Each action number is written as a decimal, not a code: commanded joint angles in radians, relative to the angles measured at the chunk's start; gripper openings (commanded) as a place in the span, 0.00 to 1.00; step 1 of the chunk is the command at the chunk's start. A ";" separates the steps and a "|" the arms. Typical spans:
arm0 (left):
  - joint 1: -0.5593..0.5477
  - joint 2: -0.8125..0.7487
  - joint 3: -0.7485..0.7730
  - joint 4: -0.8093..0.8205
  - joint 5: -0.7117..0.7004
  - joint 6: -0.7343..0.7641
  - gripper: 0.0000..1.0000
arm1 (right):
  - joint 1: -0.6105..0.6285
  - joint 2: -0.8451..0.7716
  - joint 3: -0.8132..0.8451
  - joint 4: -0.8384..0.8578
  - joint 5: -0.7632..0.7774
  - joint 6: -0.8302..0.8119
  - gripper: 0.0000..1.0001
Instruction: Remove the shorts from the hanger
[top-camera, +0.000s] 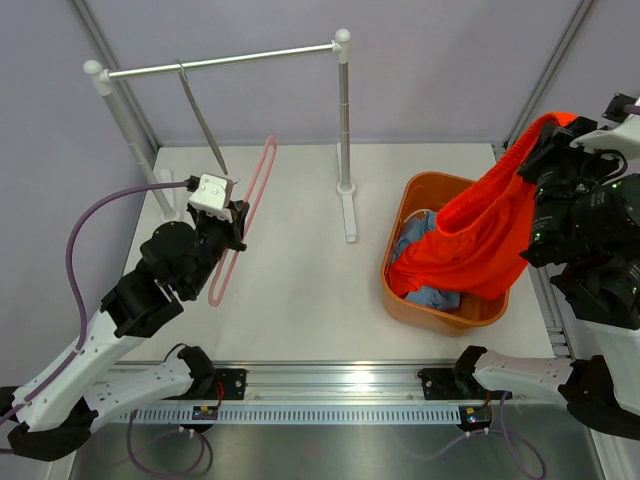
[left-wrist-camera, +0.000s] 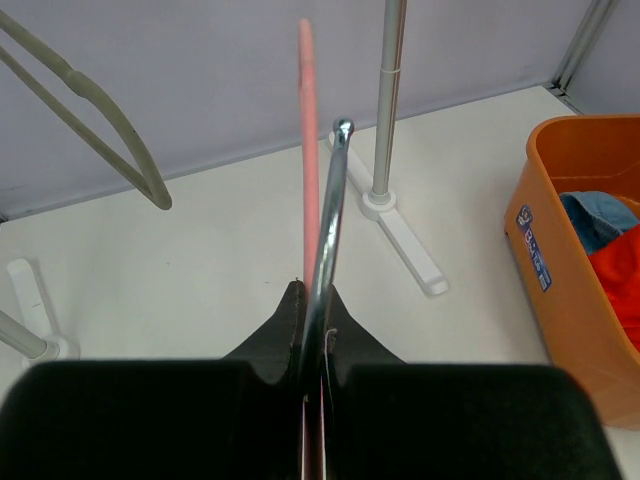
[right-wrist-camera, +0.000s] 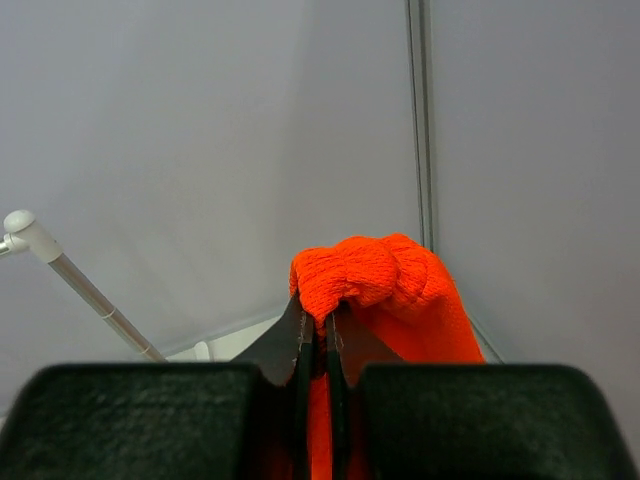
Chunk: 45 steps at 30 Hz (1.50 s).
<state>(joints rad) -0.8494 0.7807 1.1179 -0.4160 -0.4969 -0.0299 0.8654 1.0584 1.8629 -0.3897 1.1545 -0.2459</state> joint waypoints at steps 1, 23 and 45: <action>0.003 -0.009 0.000 0.065 0.004 0.008 0.00 | -0.011 0.038 -0.056 -0.086 -0.009 0.149 0.00; 0.006 0.009 0.005 0.040 -0.020 0.021 0.00 | -0.539 0.040 -0.539 -0.318 -0.846 0.694 0.20; 0.268 0.356 0.503 -0.256 0.478 -0.105 0.00 | -0.540 -0.092 -0.585 -0.273 -1.285 0.652 0.99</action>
<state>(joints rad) -0.6651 1.1000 1.5570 -0.6712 -0.2142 -0.0734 0.3275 0.9756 1.2568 -0.7074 -0.0341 0.4366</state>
